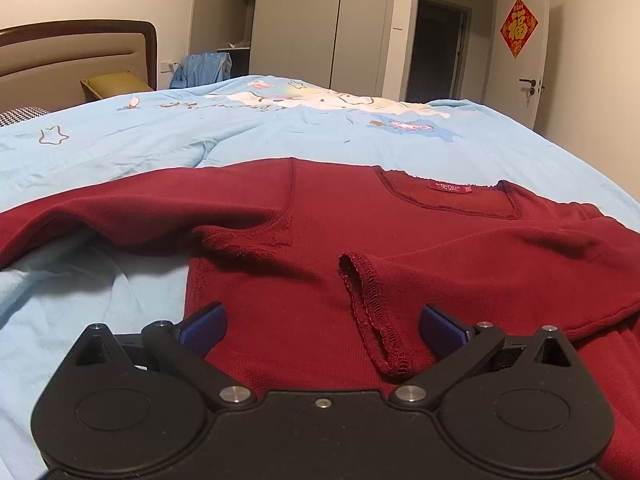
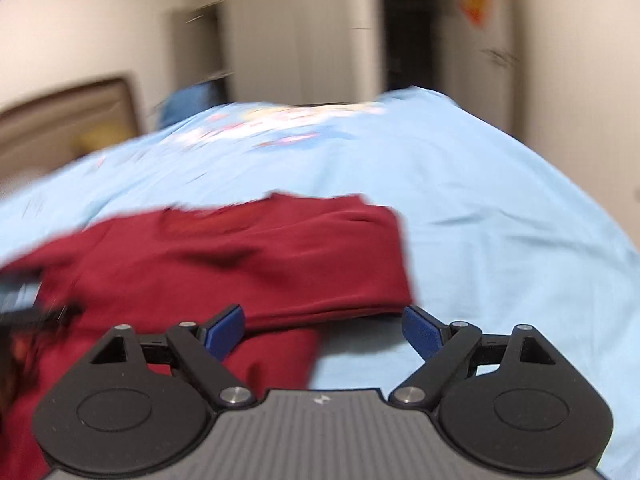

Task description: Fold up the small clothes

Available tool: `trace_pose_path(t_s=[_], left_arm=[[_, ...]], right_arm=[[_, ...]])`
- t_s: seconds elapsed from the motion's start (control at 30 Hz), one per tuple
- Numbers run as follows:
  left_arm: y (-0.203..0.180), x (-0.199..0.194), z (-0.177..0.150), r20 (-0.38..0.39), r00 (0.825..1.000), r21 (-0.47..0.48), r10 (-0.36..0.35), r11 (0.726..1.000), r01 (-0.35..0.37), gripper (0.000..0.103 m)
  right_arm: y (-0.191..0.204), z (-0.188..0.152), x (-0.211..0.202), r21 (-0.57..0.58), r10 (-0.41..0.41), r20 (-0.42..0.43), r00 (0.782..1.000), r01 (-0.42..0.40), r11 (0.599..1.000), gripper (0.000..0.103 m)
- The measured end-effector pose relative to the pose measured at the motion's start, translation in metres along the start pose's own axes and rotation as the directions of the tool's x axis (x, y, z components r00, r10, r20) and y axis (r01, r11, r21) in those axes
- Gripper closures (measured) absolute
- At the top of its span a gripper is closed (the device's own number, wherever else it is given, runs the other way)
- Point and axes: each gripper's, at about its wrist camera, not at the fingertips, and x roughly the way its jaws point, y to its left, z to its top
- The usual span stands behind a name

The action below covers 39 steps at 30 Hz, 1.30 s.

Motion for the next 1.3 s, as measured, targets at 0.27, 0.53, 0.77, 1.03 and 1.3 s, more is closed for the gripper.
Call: trace_pose_path(t_s=[0.27, 0.53, 0.77, 1.03, 1.3], left_arm=[[0.001, -0.001, -0.002, 0.009, 1.000, 0.000, 0.000, 1.000, 0.000, 0.001], [-0.001, -0.001, -0.002, 0.013, 1.000, 0.004, 0.001, 1.000, -0.001, 0.000], [-0.001, -0.002, -0.004, 0.015, 1.000, 0.006, 0.002, 1.000, -0.002, 0.000], [-0.002, -0.002, -0.004, 0.015, 1.000, 0.006, 0.002, 1.000, -0.003, 0.000], [-0.001, -0.002, -0.004, 0.015, 1.000, 0.006, 0.002, 1.000, -0.002, 0.001]], right_arm=[[-0.049, 0.006, 0.035, 0.184, -0.054, -0.011, 0.998, 0.055, 0.981, 0.072], [-0.048, -0.002, 0.011, 0.172, -0.025, -0.030, 0.999, 0.030, 0.985, 0.093], [-0.056, 0.003, 0.009, 0.223, 0.025, -0.026, 0.999, -0.019, 0.975, 0.080], [-0.063, 0.033, 0.040, 0.288, 0.044, -0.017, 0.999, -0.037, 0.957, 0.044], [-0.071, 0.048, 0.088, 0.384, 0.091, -0.025, 0.996, -0.074, 0.921, 0.091]])
